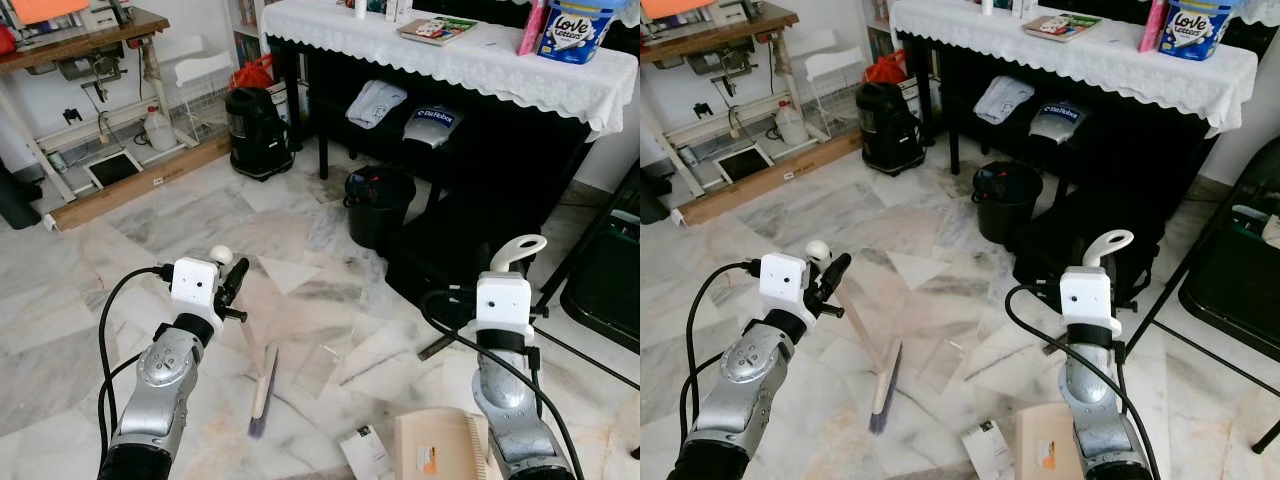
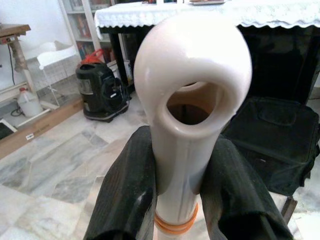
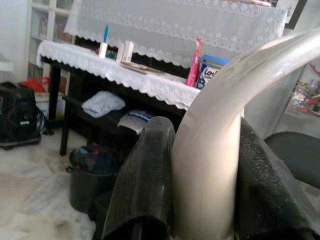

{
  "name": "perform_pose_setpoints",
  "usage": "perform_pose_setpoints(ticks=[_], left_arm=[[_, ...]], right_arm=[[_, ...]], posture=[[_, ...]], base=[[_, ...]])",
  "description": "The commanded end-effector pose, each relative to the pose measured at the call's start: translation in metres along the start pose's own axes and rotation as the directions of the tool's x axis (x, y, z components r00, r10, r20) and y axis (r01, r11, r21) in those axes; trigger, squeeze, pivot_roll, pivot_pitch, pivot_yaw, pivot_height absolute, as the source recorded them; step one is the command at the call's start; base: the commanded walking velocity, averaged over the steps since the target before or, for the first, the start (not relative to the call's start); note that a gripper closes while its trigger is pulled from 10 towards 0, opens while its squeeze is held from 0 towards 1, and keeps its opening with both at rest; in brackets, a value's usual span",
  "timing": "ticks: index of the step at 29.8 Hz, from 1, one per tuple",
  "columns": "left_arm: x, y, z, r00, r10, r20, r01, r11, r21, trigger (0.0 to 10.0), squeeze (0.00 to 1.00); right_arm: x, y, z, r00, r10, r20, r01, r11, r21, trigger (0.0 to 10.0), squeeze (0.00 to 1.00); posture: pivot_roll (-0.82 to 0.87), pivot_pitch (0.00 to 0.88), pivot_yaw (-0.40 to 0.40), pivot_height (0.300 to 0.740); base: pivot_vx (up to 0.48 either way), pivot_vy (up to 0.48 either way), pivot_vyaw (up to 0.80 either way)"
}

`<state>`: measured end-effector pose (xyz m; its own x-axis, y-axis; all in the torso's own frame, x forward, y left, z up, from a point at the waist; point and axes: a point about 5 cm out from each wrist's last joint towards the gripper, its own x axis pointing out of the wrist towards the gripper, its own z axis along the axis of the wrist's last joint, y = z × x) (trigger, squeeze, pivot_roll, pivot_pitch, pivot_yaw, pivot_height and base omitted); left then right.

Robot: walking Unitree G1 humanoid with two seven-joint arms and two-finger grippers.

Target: Sweep floor

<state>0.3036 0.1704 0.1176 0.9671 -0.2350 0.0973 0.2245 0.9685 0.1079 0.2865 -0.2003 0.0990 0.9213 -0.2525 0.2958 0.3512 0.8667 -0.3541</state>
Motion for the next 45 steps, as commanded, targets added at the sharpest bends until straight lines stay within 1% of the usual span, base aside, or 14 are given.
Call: perform_pose_setpoints(ticks=[1,6,8,10,12,15,19,20,27,30,35,40,43,45], left_arm=[[-0.001,0.007,0.006,1.0,0.005,0.013,-0.005,0.999,0.034,10.0,0.0],[-0.004,0.011,0.006,1.0,-0.001,-0.003,0.001,0.999,0.047,10.0,0.0],[-0.004,0.011,0.006,1.0,-0.005,-0.007,0.006,0.999,0.048,10.0,0.0],[-0.003,0.01,0.006,1.0,-0.009,-0.009,0.01,0.999,0.049,10.0,0.0],[-0.003,0.01,0.006,1.0,-0.011,-0.01,0.012,0.999,0.048,10.0,0.0],[-0.002,0.008,0.006,1.0,-0.016,-0.011,0.017,0.999,0.045,10.0,0.0],[-0.003,0.008,0.006,1.0,-0.02,-0.012,0.02,0.999,0.044,10.0,0.0],[-0.003,0.008,0.006,1.0,-0.017,-0.011,0.017,0.999,0.043,10.0,0.0],[-0.005,0.011,0.007,1.0,-0.008,-0.001,0.008,0.999,0.042,10.0,0.0],[-0.005,0.01,0.008,1.0,-0.012,0.002,0.012,0.999,0.043,10.0,0.0],[-0.003,0.01,0.012,1.0,-0.022,0.017,0.022,0.999,0.042,10.0,0.0],[-0.001,0.009,0.013,0.999,-0.027,0.025,0.026,0.999,0.038,10.0,0.0],[-0.001,0.009,0.013,0.999,-0.029,0.027,0.028,0.999,0.035,10.0,0.0],[-0.001,0.009,0.013,0.999,-0.03,0.028,0.029,0.999,0.035,10.0,0.0]], right_arm=[[-0.001,-0.005,-0.006,1.0,-0.003,-0.003,0.003,0.999,-0.047,10.0,0.0],[0.001,-0.008,-0.016,1.0,-0.008,-0.024,0.006,0.997,-0.083,10.0,0.0],[0.002,-0.004,-0.02,0.997,0.016,-0.072,-0.018,0.999,-0.03,10.0,0.0],[0.003,-0.004,-0.022,0.992,-0.038,-0.118,0.044,0.998,0.051,10.0,0.0],[0.004,-0.004,-0.023,0.99,-0.062,-0.129,0.071,0.995,0.073,10.0,0.0],[0.003,0.0,-0.021,0.994,-0.055,-0.09,0.057,0.998,0.025,10.0,0.0],[0.0,0.007,-0.024,0.997,-0.005,-0.072,0.003,0.999,-0.035,10.0,0.0],[-0.002,0.011,-0.026,0.998,0.022,-0.063,-0.026,0.997,-0.07,10.0,0.0],[-0.007,0.024,-0.028,0.995,0.073,-0.064,-0.078,0.993,-0.088,10.0,0.0],[-0.008,0.026,-0.031,0.995,0.05,-0.09,-0.056,0.997,-0.056,10.0,0.0],[-0.01,0.028,-0.029,0.996,0.026,-0.085,-0.029,0.999,-0.034,10.0,0.0],[-0.008,0.022,-0.026,0.998,-0.031,-0.054,0.028,0.998,-0.056,10.0,0.0],[0.001,0.008,-0.015,0.993,-0.116,0.024,0.118,0.99,-0.081,10.0,0.0],[0.004,0.004,-0.01,0.989,-0.14,0.045,0.143,0.987,-0.072,10.0,0.0]], posture=[[-0.05,0.09,0.057,0.74],[-0.05,0.098,0.074,0.74],[-0.05,0.101,0.077,0.74],[-0.05,0.103,0.083,0.74],[-0.05,0.103,0.085,0.74],[-0.04,0.107,0.085,0.74],[-0.04,0.107,0.086,0.74],[-0.04,0.107,0.083,0.74],[-0.03,0.107,0.087,0.74],[-0.03,0.107,0.09,0.74],[-0.03,0.105,0.095,0.74],[-0.03,0.102,0.096,0.74],[-0.03,0.099,0.095,0.74],[-0.03,0.099,0.095,0.74]], base=[[0.0,0.0,0.0],[0.0,0.0,0.0],[0.0,0.0,0.0],[0.0,0.0,0.0],[0.0,0.0,0.0],[0.0,0.0,0.0],[0.0,0.0,0.0],[0.0,0.0,0.0],[0.0,0.0,0.0],[0.0,0.0,0.0],[0.0,0.0,0.0],[0.0,0.0,0.0],[0.0,0.0,0.0],[0.0,0.0,0.0]])
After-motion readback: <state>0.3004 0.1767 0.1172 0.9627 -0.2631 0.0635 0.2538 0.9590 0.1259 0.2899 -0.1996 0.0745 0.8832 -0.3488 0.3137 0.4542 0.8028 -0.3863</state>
